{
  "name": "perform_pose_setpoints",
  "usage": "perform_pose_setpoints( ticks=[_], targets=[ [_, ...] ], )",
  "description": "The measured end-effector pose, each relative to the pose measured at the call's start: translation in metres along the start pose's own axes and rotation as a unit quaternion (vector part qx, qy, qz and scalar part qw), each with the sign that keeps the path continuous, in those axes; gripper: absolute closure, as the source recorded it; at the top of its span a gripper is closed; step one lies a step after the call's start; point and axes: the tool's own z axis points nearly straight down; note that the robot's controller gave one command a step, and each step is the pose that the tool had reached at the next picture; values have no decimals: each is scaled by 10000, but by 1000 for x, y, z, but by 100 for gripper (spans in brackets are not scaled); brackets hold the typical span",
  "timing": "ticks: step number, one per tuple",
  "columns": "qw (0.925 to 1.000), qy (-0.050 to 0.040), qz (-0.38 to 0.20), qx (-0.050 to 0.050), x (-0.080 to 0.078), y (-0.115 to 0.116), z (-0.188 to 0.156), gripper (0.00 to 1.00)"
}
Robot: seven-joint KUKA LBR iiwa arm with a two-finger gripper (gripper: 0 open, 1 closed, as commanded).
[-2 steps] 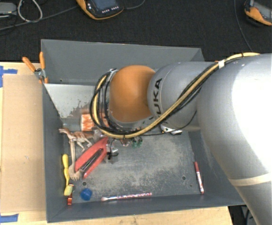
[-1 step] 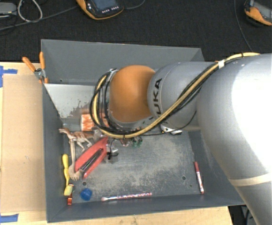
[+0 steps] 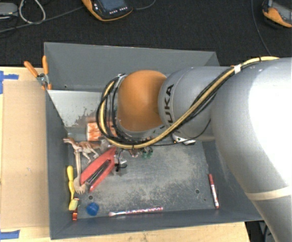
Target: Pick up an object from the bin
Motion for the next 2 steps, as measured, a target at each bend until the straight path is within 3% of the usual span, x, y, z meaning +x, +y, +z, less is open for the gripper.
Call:
perform_pose_setpoints(
  ticks=[2],
  targets=[
    [10000, 0, 4, 0, 0, 0, 0, 100]
  ],
)
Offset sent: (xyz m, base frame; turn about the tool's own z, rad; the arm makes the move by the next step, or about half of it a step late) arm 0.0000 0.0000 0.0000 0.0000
